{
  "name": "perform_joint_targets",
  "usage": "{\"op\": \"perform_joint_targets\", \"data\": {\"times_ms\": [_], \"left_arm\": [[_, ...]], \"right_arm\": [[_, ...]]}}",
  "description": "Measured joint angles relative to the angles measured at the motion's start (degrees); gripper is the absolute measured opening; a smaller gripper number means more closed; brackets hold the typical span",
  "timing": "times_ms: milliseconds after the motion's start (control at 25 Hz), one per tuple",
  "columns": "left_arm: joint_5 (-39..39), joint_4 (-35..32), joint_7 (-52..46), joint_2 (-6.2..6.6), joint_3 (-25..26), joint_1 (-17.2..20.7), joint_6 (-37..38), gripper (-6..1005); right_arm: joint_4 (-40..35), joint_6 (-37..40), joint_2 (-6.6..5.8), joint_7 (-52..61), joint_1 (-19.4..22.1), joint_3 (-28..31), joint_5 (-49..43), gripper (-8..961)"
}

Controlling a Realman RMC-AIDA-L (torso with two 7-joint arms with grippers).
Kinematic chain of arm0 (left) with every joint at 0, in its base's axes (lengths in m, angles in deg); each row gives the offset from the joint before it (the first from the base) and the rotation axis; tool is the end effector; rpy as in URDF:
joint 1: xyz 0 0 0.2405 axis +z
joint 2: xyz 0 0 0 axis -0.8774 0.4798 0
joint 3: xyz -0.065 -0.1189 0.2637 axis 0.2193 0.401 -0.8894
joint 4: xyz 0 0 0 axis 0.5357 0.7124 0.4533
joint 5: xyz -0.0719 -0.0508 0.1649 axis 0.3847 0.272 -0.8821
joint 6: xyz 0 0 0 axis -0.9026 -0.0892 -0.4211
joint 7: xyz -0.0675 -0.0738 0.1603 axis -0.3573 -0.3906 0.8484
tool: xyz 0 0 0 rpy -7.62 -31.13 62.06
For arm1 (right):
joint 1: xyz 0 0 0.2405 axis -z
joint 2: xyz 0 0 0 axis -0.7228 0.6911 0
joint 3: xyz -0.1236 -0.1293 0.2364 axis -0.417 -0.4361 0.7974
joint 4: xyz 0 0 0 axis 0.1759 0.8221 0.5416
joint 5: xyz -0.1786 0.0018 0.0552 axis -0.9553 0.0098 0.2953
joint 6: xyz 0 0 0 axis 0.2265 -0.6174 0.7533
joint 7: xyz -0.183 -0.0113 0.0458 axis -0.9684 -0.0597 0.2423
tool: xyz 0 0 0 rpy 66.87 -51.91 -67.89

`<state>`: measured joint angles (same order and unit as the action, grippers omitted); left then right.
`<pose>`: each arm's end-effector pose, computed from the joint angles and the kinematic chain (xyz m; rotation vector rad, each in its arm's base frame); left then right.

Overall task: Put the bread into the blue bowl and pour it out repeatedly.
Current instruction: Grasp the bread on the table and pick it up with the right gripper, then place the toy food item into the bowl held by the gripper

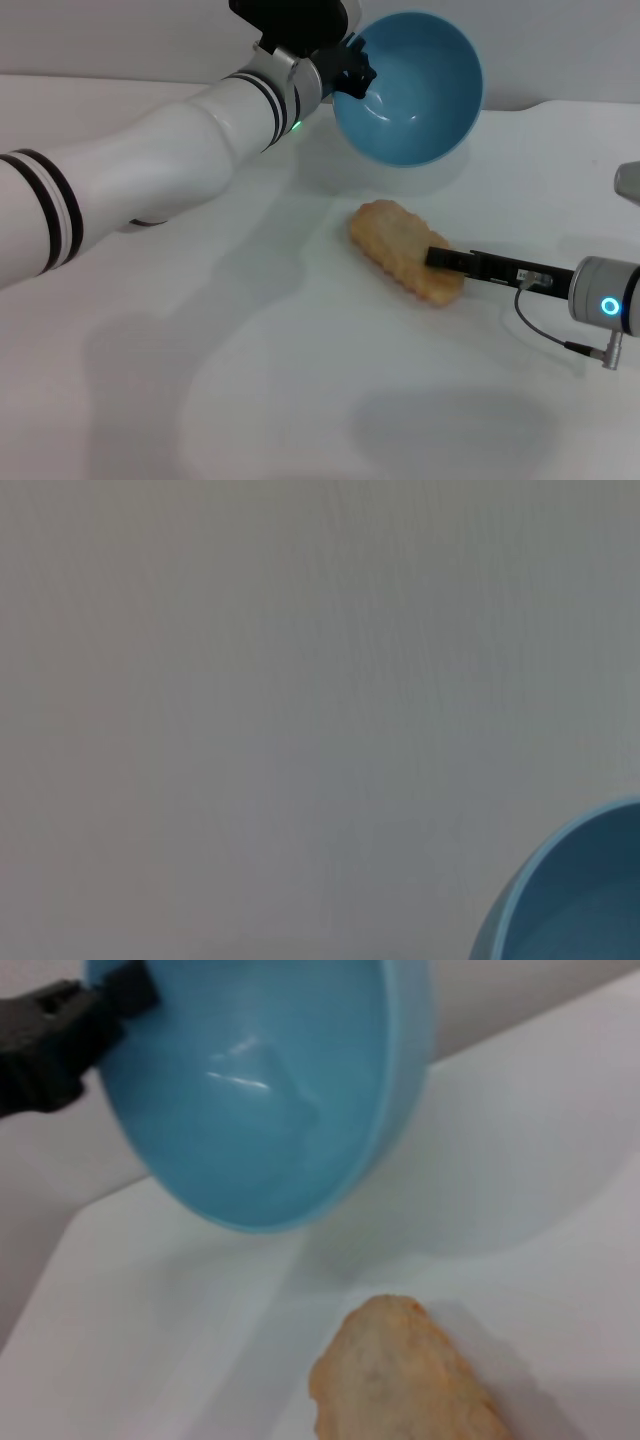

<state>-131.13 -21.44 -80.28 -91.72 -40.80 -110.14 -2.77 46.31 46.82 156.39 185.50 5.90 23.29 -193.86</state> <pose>-0.1807 0.4940 -0.1284 -2.0943 -0.4368 -0.2212 0.2988 0.3793 -0.1475 -2.1875 1.6286 0.5659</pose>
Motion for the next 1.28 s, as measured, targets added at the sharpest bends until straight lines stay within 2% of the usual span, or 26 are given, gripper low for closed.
{"op": "perform_joint_targets", "data": {"times_ms": [200, 280, 320, 360, 440, 640, 840, 1080, 1280], "left_arm": [[0.00, 0.04, -0.04, 0.12, 0.03, 0.05, 0.00, -1], [0.00, 0.08, -0.10, 0.21, 0.36, 0.06, 0.43, -1], [0.00, 0.25, -0.13, 0.31, 0.99, 0.02, 1.08, -1], [-0.01, 1.03, -0.14, 0.42, 2.98, -0.41, 3.43, -1], [-0.05, 1.66, -0.09, 0.48, 4.10, -0.81, 4.90, -1], [-0.35, 5.77, 0.33, 0.59, 8.55, -3.96, 13.64, 0], [-0.37, 6.88, 0.15, 0.54, 8.99, -5.15, 18.78, 0], [-0.12, 6.53, -1.40, 0.30, 8.83, -4.98, 24.60, 0], [-0.15, 3.61, -2.76, 0.10, 6.67, -3.75, 26.65, 0]], "right_arm": [[-3.15, 6.67, -0.46, -0.32, 0.52, -0.44, -0.26, 417], [-6.48, 12.20, -0.84, 0.42, 1.55, -0.51, -0.39, 397], [-8.81, 14.72, -1.03, 1.16, 2.28, -0.50, -0.42, 389], [-14.17, 19.46, -1.19, 3.72, 3.97, -0.49, -0.50, 381], [-16.82, 21.46, -1.22, 5.11, 4.96, -0.35, -0.50, 365], [-33.74, 28.81, -0.93, 10.41, 10.60, 2.20, 0.13, 293], [-36.73, 30.36, -0.97, 10.99, 11.23, 5.19, -0.04, 253], [-36.75, 29.51, -1.01, 10.32, 11.61, 7.66, -0.08, 230], [-30.19, 25.74, -0.91, 6.81, 9.47, 7.29, 0.03, 210]]}}
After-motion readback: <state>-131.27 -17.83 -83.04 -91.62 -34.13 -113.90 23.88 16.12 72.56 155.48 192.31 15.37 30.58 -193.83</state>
